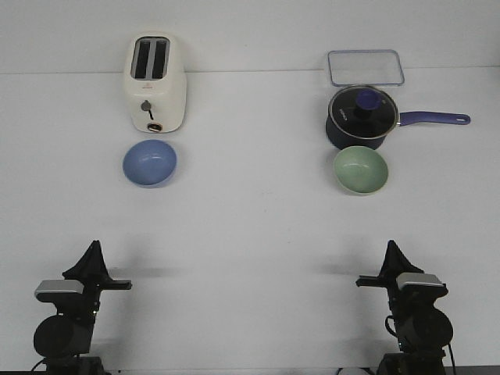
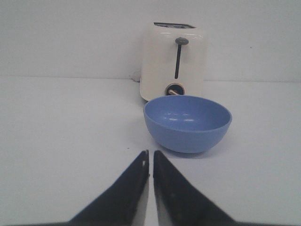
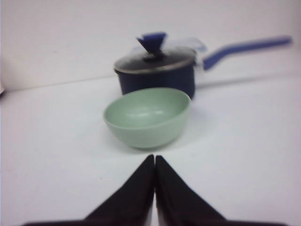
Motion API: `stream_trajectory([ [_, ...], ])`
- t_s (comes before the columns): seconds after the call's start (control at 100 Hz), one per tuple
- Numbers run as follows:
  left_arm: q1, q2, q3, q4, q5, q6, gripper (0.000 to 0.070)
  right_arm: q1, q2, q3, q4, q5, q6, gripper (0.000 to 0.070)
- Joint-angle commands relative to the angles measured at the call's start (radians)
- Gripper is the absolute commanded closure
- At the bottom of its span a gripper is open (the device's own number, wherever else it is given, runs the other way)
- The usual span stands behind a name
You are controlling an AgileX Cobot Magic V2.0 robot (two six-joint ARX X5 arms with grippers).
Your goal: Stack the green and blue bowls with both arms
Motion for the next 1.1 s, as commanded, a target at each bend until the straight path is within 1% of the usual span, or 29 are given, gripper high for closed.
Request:
stream_trajectory([
  [0.0, 0.002, -0.001, -0.02, 0.01, 0.002, 0.0, 0.0685, 0.001, 0.035, 0.055, -0.001, 0.001, 0.076, 0.07],
  [0.14, 0.002, -0.001, -0.02, 0.01, 0.002, 0.0, 0.0685, 0.001, 0.21, 0.183, -0.027, -0.009, 0.08, 0.07],
  [0.27, 0.002, -0.001, -0.02, 0.01, 0.002, 0.0, 0.0685, -0.001, 0.442, 0.339, -0.095, -0.011, 0.061, 0.07],
  [0.3, 0.002, -0.001, -0.02, 0.01, 0.002, 0.0, 0.0685, -0.001, 0.499, 0.378, -0.117, -0.013, 0.05, 0.0682],
  [0.35, 0.002, -0.001, -0.02, 0.01, 0.002, 0.0, 0.0685, -0.001, 0.597, 0.444, -0.152, -0.012, 0.039, 0.0608],
  [0.37, 0.002, -0.001, -0.02, 0.01, 0.002, 0.0, 0.0685, -0.001, 0.645, 0.476, -0.168, -0.012, 0.038, 0.0553],
  [0.38, 0.002, -0.001, -0.02, 0.01, 0.002, 0.0, 0.0685, -0.001, 0.655, 0.483, -0.171, -0.012, 0.037, 0.054],
  [0.39, 0.002, -0.001, -0.02, 0.01, 0.002, 0.0, 0.0685, -0.002, 0.683, 0.502, -0.181, -0.012, 0.035, 0.0501],
  [0.4, 0.002, -0.001, -0.02, 0.01, 0.002, 0.0, 0.0685, -0.002, 0.693, 0.508, -0.183, -0.012, 0.034, 0.0487],
  [0.45, 0.002, -0.001, -0.02, 0.01, 0.002, 0.0, 0.0685, -0.003, 0.787, 0.569, -0.206, -0.012, 0.024, 0.0357],
  [0.49, 0.002, -0.001, -0.02, 0.01, 0.002, 0.0, 0.0685, -0.007, 0.861, 0.615, -0.219, -0.012, 0.014, 0.0277],
  [0.56, 0.002, -0.001, -0.02, 0.01, 0.002, 0.0, 0.0685, -0.017, 0.98, 0.692, -0.225, -0.012, 0.003, 0.0182],
  [0.61, 0.002, -0.001, -0.02, 0.01, 0.002, 0.0, 0.0685, -0.024, 1.061, 0.743, -0.224, -0.012, -0.01, 0.0134],
  [0.79, 0.002, -0.001, -0.02, 0.01, 0.002, 0.0, 0.0685, -0.062, 1.325, 0.919, -0.225, -0.013, -0.033, 0.0132],
  [0.96, 0.002, -0.001, -0.02, 0.01, 0.002, 0.0, 0.0685, -0.087, 1.526, 1.046, -0.231, -0.013, -0.044, 0.0136],
  [1.01, 0.002, -0.001, -0.02, 0.01, 0.002, 0.0, 0.0685, -0.093, 1.572, 1.073, -0.235, -0.013, -0.043, 0.0149],
  [1.09, 0.002, -0.001, -0.02, 0.01, 0.002, 0.0, 0.0685, -0.101, 1.634, 1.106, -0.24, -0.015, -0.044, 0.0206],
])
